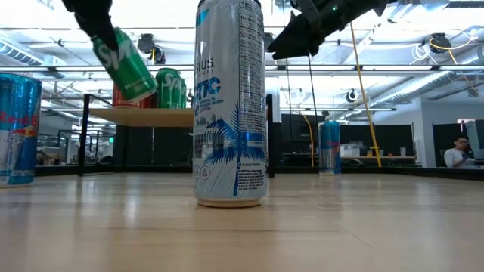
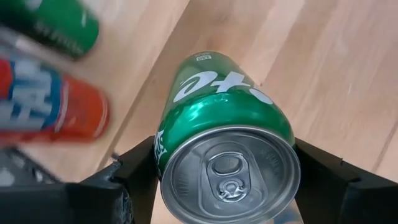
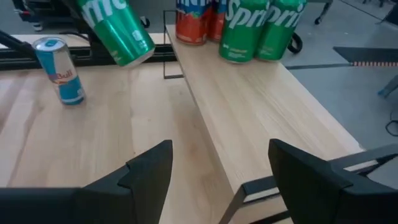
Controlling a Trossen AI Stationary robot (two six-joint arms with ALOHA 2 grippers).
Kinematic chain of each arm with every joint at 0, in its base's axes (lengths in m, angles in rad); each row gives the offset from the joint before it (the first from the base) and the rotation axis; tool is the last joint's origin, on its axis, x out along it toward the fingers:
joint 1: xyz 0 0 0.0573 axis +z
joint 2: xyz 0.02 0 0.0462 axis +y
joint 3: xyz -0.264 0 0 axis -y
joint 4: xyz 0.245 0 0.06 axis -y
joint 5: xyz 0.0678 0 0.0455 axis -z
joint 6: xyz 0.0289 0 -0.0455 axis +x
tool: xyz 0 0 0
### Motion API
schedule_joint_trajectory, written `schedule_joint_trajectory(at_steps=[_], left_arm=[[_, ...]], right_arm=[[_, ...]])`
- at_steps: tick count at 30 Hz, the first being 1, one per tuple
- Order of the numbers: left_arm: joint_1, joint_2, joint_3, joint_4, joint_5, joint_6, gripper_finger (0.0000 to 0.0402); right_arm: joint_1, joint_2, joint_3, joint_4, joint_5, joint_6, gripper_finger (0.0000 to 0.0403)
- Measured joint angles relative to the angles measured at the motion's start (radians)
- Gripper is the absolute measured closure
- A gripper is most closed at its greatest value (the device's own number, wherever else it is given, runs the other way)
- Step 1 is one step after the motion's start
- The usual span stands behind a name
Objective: Place canned beverage on shelf
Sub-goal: Put the green soda can on the shelf
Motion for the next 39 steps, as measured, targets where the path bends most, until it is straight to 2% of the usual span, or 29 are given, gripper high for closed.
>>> schedule_joint_trajectory(at_steps=[5,14,23,28,32,39], left_arm=[[0.017,0.073,-0.032,0.195,0.041,0.092,0.013],[0.021,0.254,-0.039,0.364,0.065,0.242,0.013],[0.12,0.326,-0.039,0.497,0.277,0.354,0.013],[0.173,0.417,-0.039,0.509,0.377,0.358,0.013],[0.19,0.477,-0.039,0.51,0.438,0.379,0.013],[0.197,0.5,-0.021,0.528,0.446,0.408,0.013]], right_arm=[[0.0,0.004,-0.001,-0.069,0.0,0.022,0.0149],[0.008,0.004,-0.001,-0.316,0.0,0.14,0.0149],[0.041,0.005,-0.001,-0.402,0.0,0.189,0.0149],[0.067,0.023,-0.023,-0.397,0.0,0.211,0.0149],[0.074,0.036,-0.093,-0.317,0.0,0.23,0.0149],[0.073,0.033,-0.179,-0.226,0.052,0.248,0.0149]])
